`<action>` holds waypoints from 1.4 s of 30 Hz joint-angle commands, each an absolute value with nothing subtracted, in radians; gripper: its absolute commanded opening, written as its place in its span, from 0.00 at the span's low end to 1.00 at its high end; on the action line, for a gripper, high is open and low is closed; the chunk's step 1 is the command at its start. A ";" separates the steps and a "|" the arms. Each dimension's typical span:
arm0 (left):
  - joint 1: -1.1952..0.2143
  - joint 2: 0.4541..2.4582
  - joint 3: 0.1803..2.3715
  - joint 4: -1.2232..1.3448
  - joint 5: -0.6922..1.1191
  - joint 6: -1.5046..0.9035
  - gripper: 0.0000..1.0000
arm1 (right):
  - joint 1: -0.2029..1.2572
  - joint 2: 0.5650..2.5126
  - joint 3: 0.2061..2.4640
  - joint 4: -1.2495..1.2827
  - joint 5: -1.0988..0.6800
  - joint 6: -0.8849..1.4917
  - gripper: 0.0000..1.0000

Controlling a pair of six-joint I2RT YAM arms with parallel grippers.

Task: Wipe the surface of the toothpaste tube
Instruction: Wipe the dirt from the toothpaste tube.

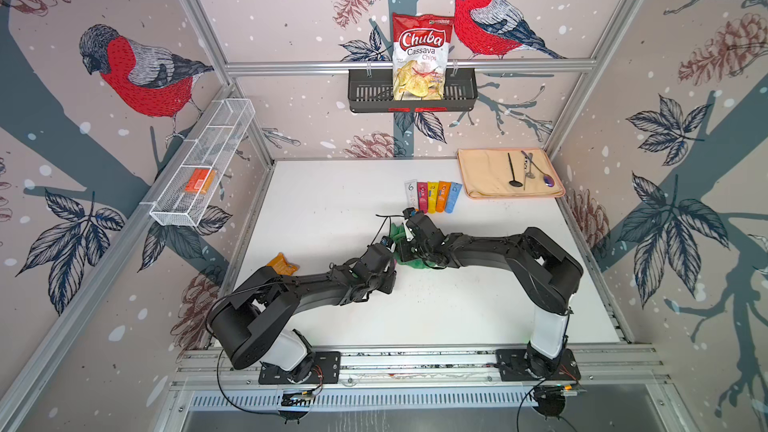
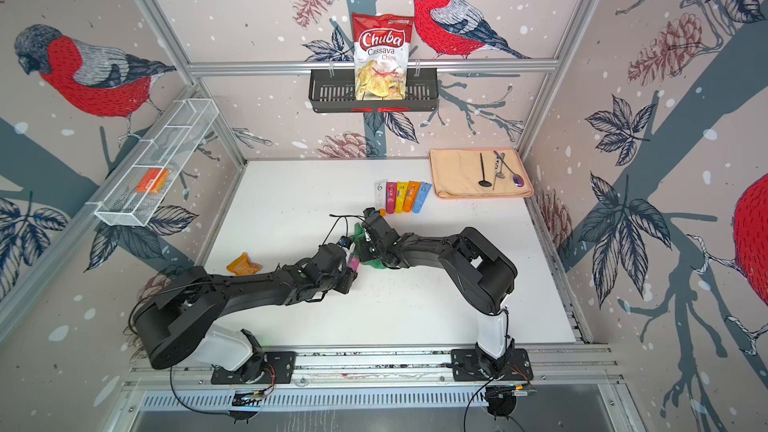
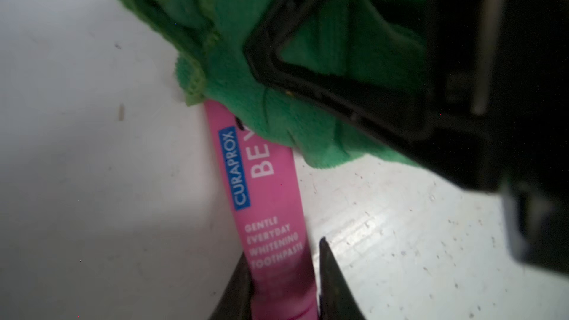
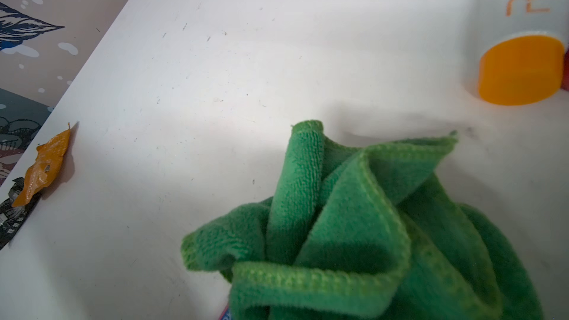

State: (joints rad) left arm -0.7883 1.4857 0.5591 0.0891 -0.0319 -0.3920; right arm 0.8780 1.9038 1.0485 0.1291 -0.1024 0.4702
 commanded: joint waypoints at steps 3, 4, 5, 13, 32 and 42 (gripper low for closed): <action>-0.790 1.492 0.552 0.071 0.015 -0.338 0.14 | 0.890 1.910 1.041 0.104 -0.261 0.482 0.19; -0.790 1.484 0.547 0.073 0.015 -0.339 0.14 | 0.880 1.897 1.029 0.100 -0.247 0.484 0.19; -0.790 1.470 0.541 0.075 0.014 -0.339 0.18 | 0.861 1.870 1.004 0.107 -0.240 0.487 0.19; -0.822 1.411 0.513 0.051 -0.036 -0.359 0.38 | 0.702 1.572 0.837 0.056 -0.178 0.464 0.17; -0.871 1.421 0.506 0.067 -0.083 -0.354 0.17 | 0.841 1.889 0.958 0.168 -0.357 0.501 0.30; -0.870 1.440 0.517 0.063 -0.095 -0.360 0.13 | 0.894 1.840 0.860 0.250 -0.390 0.554 0.12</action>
State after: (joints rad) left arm -0.8730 1.4281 0.5152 0.0513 -0.0864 -0.3691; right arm 0.8684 1.8332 0.8707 0.3252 -0.2775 0.5190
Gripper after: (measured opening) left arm 0.281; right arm 0.152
